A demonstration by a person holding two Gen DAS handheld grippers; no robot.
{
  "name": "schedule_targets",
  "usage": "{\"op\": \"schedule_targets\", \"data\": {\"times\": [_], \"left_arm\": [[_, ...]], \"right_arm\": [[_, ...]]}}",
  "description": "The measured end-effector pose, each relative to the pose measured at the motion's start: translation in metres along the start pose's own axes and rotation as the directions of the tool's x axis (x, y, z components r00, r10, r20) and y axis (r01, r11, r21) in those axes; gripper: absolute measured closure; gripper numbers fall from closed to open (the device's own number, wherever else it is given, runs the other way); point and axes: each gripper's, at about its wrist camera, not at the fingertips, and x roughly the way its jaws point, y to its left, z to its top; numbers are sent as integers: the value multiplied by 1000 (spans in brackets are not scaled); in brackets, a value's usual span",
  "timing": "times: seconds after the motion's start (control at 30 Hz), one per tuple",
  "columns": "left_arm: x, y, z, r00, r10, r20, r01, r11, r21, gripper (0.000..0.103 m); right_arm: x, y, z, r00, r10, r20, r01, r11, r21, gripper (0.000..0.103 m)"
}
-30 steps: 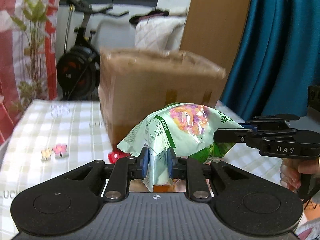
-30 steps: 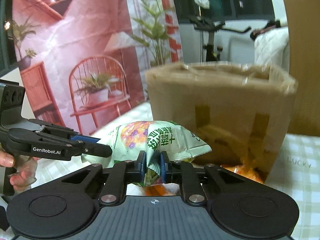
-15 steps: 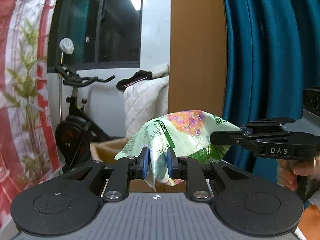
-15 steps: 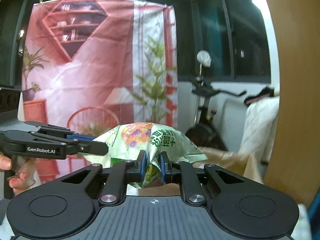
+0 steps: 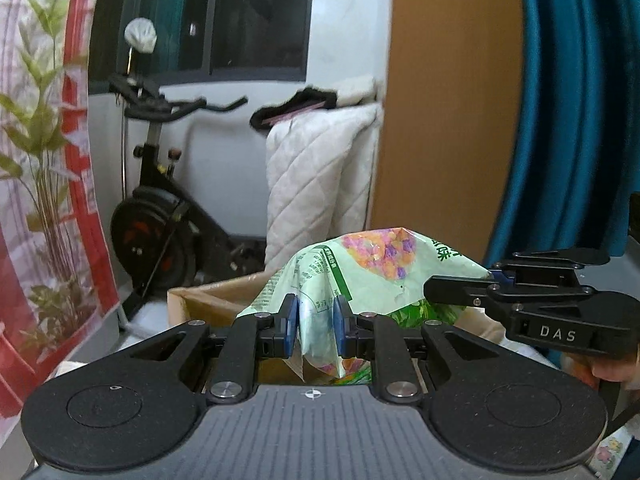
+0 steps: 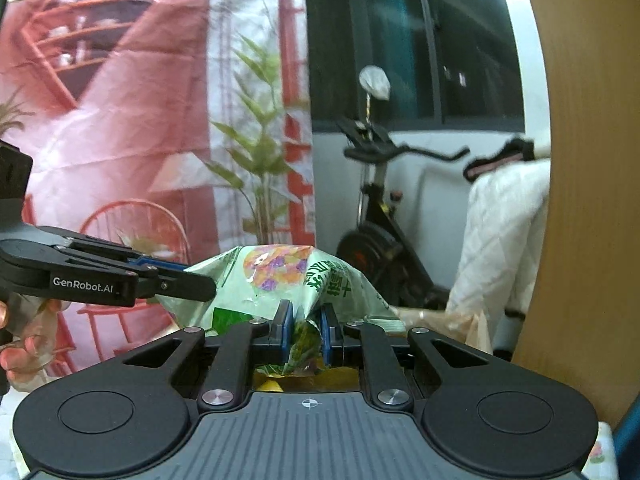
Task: Organize snacks
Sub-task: 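Lift the green bag over the box and open both tools to drop it, then withdraw both open tools from the box back to the snack pile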
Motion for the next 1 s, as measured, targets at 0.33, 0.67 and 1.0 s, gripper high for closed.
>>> {"op": "schedule_targets", "data": {"times": [0.33, 0.67, 1.0], "left_arm": [[39, 14, -14, 995, 14, -98, -17, 999, -34, 83], [42, 27, -24, 991, 22, -131, -32, 997, -76, 69], [-20, 18, -28, 990, 134, -32, -136, 987, -88, 40]], "right_arm": [[50, -30, -33, 995, 10, -98, -1, 995, 96, 90], [75, -28, -47, 987, -29, -157, 52, 988, 146, 65], [10, -25, -52, 995, -97, 3, 94, 975, 204, 3]]}}
